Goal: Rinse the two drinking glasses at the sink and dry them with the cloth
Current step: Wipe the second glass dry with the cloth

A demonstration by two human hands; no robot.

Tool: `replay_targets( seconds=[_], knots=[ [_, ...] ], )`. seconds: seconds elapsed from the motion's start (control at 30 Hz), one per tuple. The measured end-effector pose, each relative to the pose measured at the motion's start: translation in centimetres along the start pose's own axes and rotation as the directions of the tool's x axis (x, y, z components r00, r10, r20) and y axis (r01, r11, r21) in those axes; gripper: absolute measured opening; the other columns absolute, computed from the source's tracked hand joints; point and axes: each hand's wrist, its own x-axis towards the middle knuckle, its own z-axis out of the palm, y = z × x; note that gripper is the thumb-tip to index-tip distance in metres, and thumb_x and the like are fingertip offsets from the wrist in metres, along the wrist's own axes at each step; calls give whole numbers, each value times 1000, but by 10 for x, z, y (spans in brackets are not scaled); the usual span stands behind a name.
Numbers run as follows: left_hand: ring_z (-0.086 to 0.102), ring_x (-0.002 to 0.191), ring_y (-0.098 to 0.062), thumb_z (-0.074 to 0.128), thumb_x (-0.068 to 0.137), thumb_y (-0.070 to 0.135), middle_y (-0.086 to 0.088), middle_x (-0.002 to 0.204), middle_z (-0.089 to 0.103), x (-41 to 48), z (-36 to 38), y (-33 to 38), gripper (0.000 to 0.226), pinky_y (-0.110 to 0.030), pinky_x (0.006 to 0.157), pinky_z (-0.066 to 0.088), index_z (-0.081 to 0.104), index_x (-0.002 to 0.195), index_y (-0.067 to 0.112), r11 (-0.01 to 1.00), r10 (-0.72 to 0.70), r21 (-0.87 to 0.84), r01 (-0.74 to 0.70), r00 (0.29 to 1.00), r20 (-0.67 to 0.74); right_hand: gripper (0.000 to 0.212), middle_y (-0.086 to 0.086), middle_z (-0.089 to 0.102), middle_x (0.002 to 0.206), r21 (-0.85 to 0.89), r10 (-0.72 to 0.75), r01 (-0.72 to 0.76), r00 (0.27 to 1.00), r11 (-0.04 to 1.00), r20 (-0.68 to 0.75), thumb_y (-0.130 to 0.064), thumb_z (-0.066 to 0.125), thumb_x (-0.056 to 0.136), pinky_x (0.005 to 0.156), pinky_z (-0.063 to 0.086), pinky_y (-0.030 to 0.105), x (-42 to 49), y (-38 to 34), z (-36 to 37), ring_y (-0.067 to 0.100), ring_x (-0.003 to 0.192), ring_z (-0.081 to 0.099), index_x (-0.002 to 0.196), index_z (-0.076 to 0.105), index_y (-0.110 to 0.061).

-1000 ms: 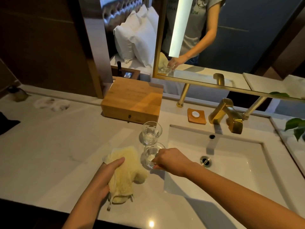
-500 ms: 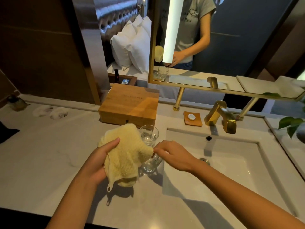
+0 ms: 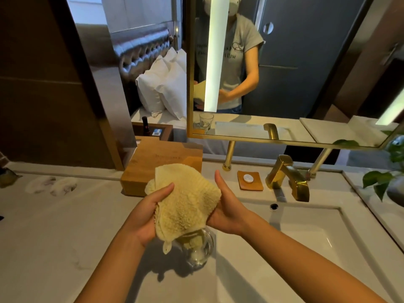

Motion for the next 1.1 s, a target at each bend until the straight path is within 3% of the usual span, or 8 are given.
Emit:
replay_targets(
  seconds=[0.17, 0.33, 0.57, 0.7, 0.83, 0.93, 1.03, 1.1],
  knots=[
    [69, 98, -39, 94, 38, 6, -24, 114, 68, 30, -13, 31, 78, -52, 73, 58, 69, 111, 0, 999, -36, 9, 36, 999, -16, 70, 17, 68, 119, 28, 5, -4, 999, 1000, -40, -36, 92, 56, 84, 58, 41, 29, -28, -7, 31, 105, 68, 117, 71, -11],
    [68, 98, -38, 67, 75, 16, -22, 113, 69, 73, -29, 72, 43, -55, 78, 56, 63, 117, 9, 988, -82, 110, 105, 977, -199, 28, 9, 69, 110, -144, -65, 32, 971, 989, -232, -20, 58, 90, 86, 57, 40, 71, -61, -17, 26, 99, 68, 118, 57, -23],
    [63, 99, -31, 53, 93, 19, -13, 88, 75, 143, -43, 108, 18, -49, 90, 48, 64, 107, 14, 956, -5, 269, 115, 926, -378, 52, 7, 54, 128, -318, -144, 29, 927, 948, -345, -7, 54, 96, 80, 58, 38, 143, -79, -46, 26, 104, 61, 142, 38, -25],
    [61, 95, -27, 49, 96, 24, -13, 102, 65, 175, -52, 132, 14, -46, 98, 44, 60, 95, 15, 945, 91, 317, 82, 865, -494, 52, 4, 47, 135, -597, -283, -5, 877, 802, -388, -15, 54, 96, 89, 55, 39, 172, -91, -60, 24, 111, 57, 143, 33, -26],
    [59, 108, -24, 52, 94, 27, -10, 122, 60, 205, -70, 139, 44, -41, 91, 49, 44, 136, 19, 893, 236, 449, 28, 820, -522, 63, 6, 38, 146, -835, -384, -106, 851, 540, -357, -27, 57, 95, 107, 43, 46, 182, -92, -65, 26, 131, 44, 147, 23, -23],
    [46, 120, -21, 54, 93, 24, -4, 138, 43, 211, -73, 122, 60, -37, 89, 42, 25, 145, 25, 685, 432, 727, 48, 776, -459, 71, 5, 28, 151, -929, -434, -111, 860, 354, -269, -30, 60, 93, 105, 37, 35, 176, -85, -63, 23, 134, 36, 148, 15, -22],
    [12, 145, -22, 55, 91, 27, 1, 159, 7, 203, -84, 102, 71, -45, 115, 21, 15, 149, 27, 139, 629, 989, 48, 767, -126, 73, 6, 12, 156, -971, -458, -129, 864, 203, -210, -30, 63, 91, 108, 32, 33, 169, -78, -63, 26, 141, 25, 148, 17, -20],
    [-8, 147, -18, 50, 93, 37, 5, 161, -7, 197, -89, 90, 73, -48, 118, 1, 6, 151, 31, -259, 519, 960, 106, 854, 45, 68, 5, 9, 157, -970, -457, -139, 863, 200, -218, -29, 64, 91, 111, 30, 33, 166, -74, -65, 25, 143, 21, 146, 24, -19]
  ],
)
